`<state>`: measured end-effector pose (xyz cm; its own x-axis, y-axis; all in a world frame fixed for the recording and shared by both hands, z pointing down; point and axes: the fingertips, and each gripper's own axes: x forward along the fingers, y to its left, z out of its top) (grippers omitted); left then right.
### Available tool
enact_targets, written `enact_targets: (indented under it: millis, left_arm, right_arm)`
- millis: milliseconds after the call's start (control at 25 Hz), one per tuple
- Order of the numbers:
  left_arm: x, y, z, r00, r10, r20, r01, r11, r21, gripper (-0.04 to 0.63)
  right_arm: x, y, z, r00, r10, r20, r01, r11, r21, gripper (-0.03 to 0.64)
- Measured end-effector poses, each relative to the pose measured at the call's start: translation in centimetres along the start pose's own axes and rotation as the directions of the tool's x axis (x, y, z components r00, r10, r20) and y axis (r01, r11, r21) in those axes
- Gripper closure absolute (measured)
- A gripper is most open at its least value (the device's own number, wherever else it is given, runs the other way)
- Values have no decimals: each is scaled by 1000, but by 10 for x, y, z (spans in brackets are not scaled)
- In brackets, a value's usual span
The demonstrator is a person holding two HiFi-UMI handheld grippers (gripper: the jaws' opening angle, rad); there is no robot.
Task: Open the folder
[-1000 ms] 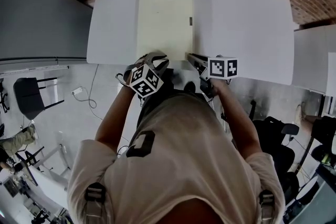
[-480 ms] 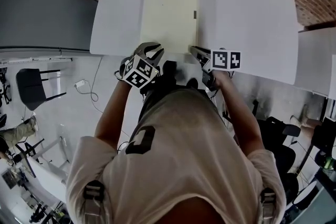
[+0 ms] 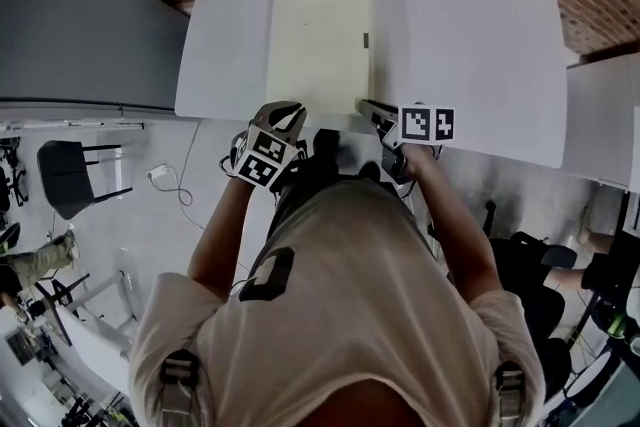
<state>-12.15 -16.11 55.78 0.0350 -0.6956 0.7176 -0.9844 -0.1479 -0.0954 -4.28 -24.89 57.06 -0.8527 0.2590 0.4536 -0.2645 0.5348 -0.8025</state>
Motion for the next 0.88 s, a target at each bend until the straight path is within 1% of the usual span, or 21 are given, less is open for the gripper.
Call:
enact_targets:
  millis: [280, 520, 760, 880]
  left_arm:
    - [-4, -1, 11, 999, 29, 15, -29, 999, -18, 574]
    - [-13, -8, 14, 997, 76, 19, -75, 996, -48, 574]
    - [-37, -20, 1, 989, 149, -6, -149, 985, -91, 574]
    - [-46, -19, -9, 985, 172, -15, -173, 979, -110, 574]
  right_arm:
    - [-3, -2, -1, 1000, 16, -8, -15, 999, 29, 595]
    - [-6, -1, 0, 999, 35, -9, -35, 999, 17, 595]
    - [-9, -3, 3, 999, 47, 8, -47, 999, 27, 595]
    - [-7, -1, 3, 999, 44, 14, -45, 999, 31, 595]
